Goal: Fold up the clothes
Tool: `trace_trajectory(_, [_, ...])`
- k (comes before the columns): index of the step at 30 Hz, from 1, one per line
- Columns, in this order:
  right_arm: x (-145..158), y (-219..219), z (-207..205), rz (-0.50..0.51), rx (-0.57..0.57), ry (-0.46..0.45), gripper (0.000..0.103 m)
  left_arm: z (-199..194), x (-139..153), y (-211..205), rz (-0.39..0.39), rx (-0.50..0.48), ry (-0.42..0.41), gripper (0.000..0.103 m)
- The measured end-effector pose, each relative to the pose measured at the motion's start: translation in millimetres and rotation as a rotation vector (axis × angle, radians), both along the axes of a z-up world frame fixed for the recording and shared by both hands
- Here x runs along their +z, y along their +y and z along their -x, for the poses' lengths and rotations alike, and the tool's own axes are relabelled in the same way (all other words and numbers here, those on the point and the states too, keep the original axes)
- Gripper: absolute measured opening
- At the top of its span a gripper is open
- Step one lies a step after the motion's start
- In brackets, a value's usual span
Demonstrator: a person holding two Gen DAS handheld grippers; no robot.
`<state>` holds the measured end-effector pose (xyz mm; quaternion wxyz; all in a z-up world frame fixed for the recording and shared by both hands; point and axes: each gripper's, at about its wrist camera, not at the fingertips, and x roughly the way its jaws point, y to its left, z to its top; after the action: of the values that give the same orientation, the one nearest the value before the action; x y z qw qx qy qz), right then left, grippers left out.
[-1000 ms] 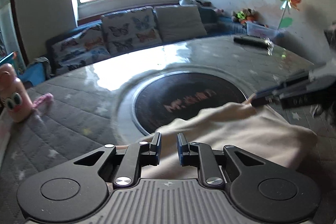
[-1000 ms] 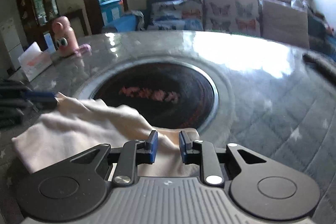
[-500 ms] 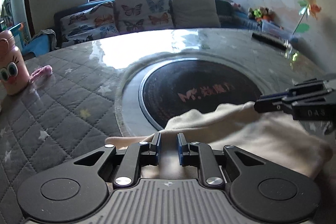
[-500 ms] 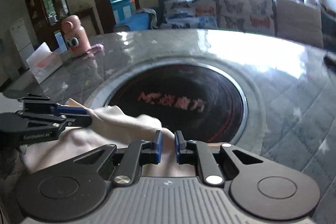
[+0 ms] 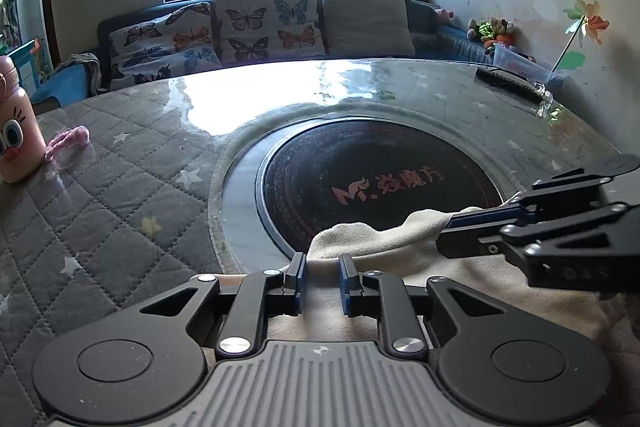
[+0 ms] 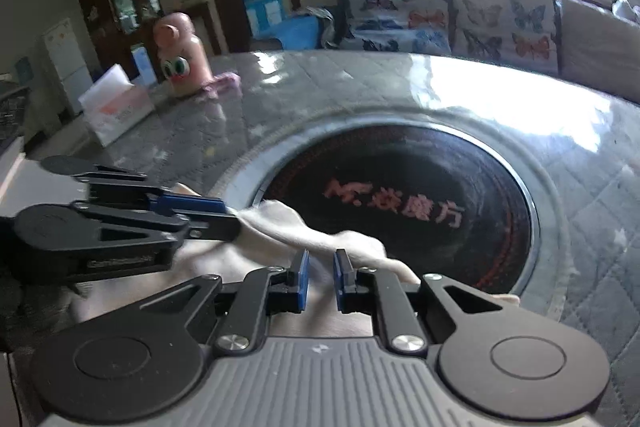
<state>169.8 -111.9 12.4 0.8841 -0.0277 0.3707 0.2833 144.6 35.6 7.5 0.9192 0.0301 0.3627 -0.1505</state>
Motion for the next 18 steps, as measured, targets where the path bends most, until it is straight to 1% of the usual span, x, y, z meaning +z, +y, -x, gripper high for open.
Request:
trace_trajectory(3, [1.9,11.5,8.0,0.012,0.049,-0.026,0.012,-2.2,-1.9,-0.8,0.0,0.001,0.01,0.019])
trace_trajectory(9, [-8.7,39.1,16.6,0.069,0.131,-0.041,0.012,-6.4,-2.2,2.8,0.019,0.006,0.027,0.019])
trace_trajectory(10, [-9.3,43.1,20.7,0.076,0.148,-0.048,0.014,-6.9,-2.4,3.4,0.021,0.007,0.03,0.019])
trace_trajectory(14, [-5.6,51.6,40.1,0.079,0.218,-0.076,0.014,-8.5,-3.0,5.7,0.028,0.009,0.036,0.021])
trace_trajectory(18, [-2.0,60.9,62.8,0.056,0.302,-0.074,0.014,-7.9,-3.2,5.3,0.031,0.013,0.036,0.021])
